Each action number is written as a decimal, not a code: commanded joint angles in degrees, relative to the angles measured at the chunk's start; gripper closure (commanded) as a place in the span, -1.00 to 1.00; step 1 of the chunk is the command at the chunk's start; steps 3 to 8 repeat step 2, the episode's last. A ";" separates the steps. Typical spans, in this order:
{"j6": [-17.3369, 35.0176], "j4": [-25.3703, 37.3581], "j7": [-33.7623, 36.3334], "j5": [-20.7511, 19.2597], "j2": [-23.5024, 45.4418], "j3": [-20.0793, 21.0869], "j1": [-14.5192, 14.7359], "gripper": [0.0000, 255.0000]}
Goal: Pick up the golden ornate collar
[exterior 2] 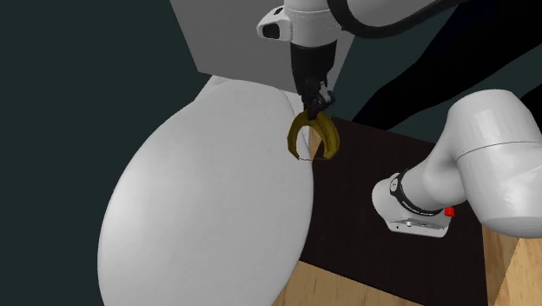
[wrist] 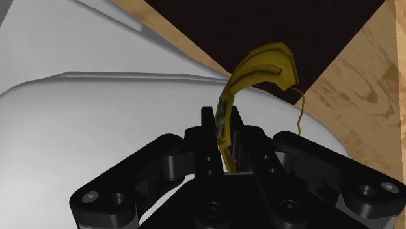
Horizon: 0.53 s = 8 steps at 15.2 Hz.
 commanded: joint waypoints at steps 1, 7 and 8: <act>-1.37 0.85 0.24 0.06 -0.53 0.27 0.01 1.00; -1.37 0.84 0.25 0.06 -0.54 0.27 0.00 1.00; -1.37 0.84 0.25 0.06 -0.54 0.27 0.00 1.00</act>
